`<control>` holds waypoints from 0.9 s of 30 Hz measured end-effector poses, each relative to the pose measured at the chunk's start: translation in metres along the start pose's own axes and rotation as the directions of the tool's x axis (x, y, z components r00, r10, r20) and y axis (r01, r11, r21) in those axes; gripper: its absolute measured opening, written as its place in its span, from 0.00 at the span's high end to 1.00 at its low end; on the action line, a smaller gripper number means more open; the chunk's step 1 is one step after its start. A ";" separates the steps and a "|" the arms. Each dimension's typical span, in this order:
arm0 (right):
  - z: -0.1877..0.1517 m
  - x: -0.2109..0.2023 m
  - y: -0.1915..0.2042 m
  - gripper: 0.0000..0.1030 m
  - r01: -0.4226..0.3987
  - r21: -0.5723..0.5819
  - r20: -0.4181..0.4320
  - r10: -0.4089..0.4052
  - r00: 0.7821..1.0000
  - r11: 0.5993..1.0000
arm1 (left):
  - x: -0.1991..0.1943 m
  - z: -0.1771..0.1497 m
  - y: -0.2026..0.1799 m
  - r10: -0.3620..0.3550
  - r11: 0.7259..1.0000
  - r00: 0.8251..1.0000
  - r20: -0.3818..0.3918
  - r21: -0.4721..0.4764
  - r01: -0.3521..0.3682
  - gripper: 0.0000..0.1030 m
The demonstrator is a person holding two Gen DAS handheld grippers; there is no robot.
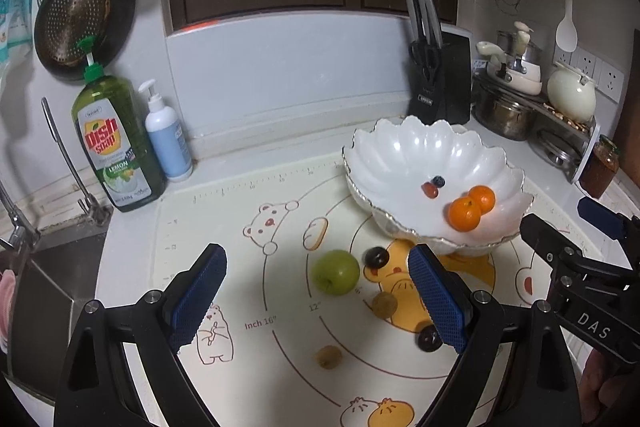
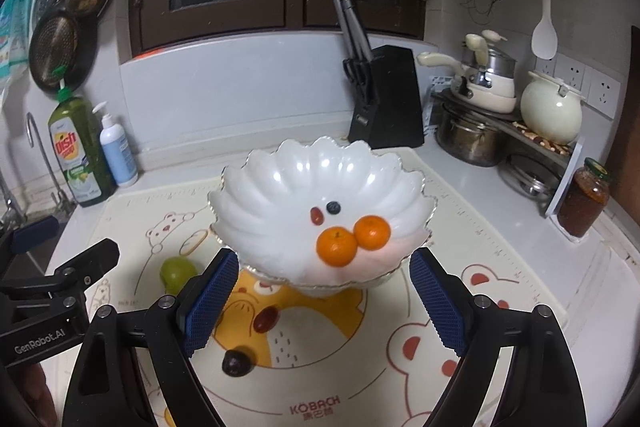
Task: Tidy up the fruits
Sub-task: 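Move the left tool toward a small brown fruit while the right tool approaches a dark plum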
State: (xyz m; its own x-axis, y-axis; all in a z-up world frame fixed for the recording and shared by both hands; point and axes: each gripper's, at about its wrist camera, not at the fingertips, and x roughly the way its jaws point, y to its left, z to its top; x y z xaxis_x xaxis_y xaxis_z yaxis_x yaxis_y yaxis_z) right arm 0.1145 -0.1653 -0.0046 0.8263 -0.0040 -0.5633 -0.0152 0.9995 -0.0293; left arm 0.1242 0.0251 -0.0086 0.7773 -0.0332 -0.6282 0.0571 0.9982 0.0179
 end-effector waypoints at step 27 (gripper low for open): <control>-0.045 0.018 0.029 0.15 -0.056 -0.060 -0.082 0.051 0.995 0.997 | 0.020 -0.051 0.013 0.004 1.000 0.996 -0.091 0.031 -0.001 0.10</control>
State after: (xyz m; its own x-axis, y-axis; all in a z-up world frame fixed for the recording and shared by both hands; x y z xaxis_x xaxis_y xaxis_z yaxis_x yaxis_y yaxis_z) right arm 0.1036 -0.1380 -0.0528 0.7757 0.0442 -0.6296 -0.0950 0.9944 -0.0472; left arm 0.1083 0.0404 -0.0602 0.7172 -0.0242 -0.6964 0.0754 0.9962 0.0430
